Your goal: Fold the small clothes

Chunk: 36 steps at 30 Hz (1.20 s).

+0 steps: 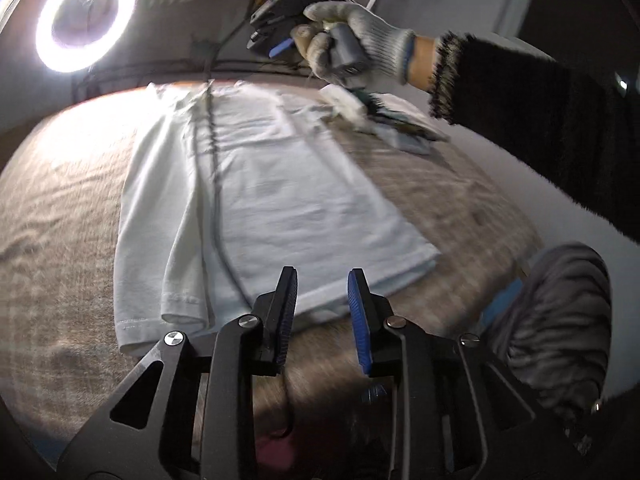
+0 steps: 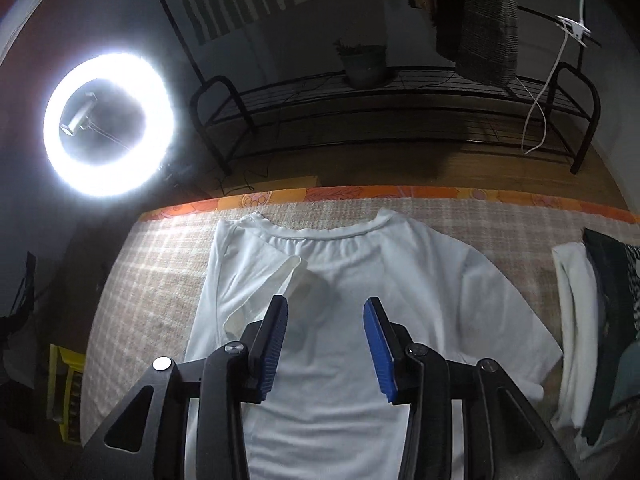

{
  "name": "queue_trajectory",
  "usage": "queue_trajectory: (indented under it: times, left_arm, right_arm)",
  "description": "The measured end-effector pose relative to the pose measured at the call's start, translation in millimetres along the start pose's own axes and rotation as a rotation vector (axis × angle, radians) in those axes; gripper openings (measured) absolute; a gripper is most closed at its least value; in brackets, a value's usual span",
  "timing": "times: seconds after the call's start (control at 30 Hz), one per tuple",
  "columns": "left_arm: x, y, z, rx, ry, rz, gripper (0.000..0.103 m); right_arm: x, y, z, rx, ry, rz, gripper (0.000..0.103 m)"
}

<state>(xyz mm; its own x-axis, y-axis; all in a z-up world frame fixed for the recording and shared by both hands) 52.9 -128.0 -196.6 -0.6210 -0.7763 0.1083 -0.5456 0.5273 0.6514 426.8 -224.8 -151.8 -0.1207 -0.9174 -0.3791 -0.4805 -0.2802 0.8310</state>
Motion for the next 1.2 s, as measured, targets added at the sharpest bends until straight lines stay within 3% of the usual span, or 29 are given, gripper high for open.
queue_trajectory:
  times: [0.13, 0.2, 0.33, 0.57, 0.8, 1.0, 1.2]
  left_arm:
    - [-3, 38, -3, 0.076, 0.028, -0.021, 0.026]
    - [-15, 56, 2, 0.093, 0.06, -0.071, 0.026]
    - [-51, 79, 8, 0.1, 0.145, -0.16, 0.026]
    - [-110, 134, -1, 0.192, 0.288, -0.308, 0.026]
    - [-142, 152, 6, 0.2, 0.393, -0.345, 0.026]
    - [-152, 168, 12, 0.203, 0.501, -0.38, 0.026]
    - [-128, 181, -16, 0.242, 0.419, -0.415, 0.026]
  right_arm:
    - [29, 67, 23, 0.039, -0.061, -0.062, 0.043]
    - [41, 97, 45, 0.045, -0.076, -0.082, 0.043]
    - [48, 140, 112, 0.006, -0.057, -0.099, 0.043]
    - [19, 167, 237, -0.049, -0.001, -0.111, 0.043]
    - [-33, 169, 306, -0.098, 0.021, -0.109, 0.043]
    - [-57, 129, 342, -0.158, 0.056, -0.09, 0.043]
    - [-68, 85, 365, -0.182, 0.099, -0.071, 0.043]
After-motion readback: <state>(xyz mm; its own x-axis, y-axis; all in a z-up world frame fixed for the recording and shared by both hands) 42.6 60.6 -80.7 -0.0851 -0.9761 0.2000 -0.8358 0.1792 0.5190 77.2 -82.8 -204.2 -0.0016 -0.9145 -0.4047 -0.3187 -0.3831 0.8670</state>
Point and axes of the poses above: each gripper's, at about its wrist camera, not at the fingertips, and y roughly against the way its jaws point, x to its right, z to its underside, the point moved 10 cm from there along -y, roughly the way its jaws point, and after that the axes turned 14 degrees about -y, right-handed, at the moved point
